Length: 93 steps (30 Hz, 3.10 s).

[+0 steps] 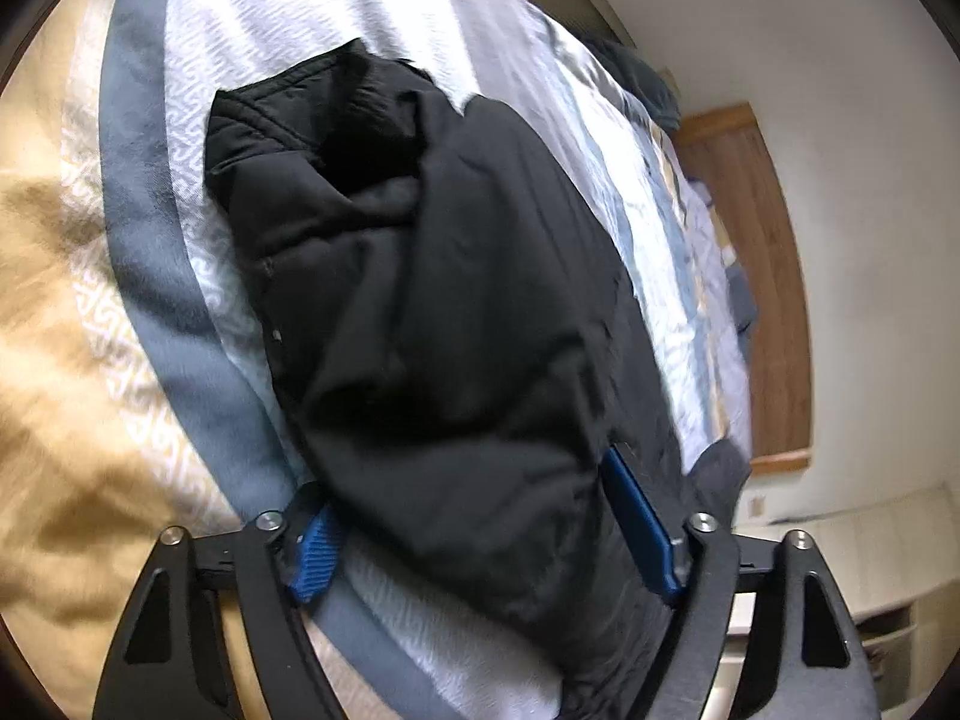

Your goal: Fold large clothes

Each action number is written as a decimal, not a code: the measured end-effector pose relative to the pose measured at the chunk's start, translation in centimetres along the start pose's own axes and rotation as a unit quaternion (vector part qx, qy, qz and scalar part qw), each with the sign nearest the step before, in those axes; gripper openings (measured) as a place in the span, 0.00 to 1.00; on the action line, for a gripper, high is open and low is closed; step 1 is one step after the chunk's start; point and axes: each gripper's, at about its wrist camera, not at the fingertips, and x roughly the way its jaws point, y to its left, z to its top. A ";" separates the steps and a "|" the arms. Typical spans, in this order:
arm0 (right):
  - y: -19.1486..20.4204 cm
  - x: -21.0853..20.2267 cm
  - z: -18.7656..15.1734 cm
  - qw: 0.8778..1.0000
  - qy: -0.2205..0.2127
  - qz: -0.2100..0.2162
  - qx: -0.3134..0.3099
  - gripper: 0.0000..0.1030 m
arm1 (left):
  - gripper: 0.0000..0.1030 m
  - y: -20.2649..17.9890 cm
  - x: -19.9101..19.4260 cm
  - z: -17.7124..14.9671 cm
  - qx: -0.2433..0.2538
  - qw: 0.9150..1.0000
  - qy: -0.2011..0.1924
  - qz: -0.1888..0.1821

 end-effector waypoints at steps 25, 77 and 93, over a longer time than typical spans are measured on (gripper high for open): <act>-3.2 -7.0 -1.0 0.998 -0.052 0.003 0.035 0.68 | 0.09 -10.7 -4.8 -2.6 0.111 0.991 0.000 -0.078; -8.9 -14.0 -7.0 0.993 -0.073 -0.001 0.091 0.68 | 0.39 -19.0 -0.4 -31.9 0.565 0.801 0.191 0.044; 2.0 -8.8 1.7 0.992 -0.064 0.109 -0.011 0.68 | 0.64 -23.7 -1.1 -23.0 0.523 0.844 0.113 0.037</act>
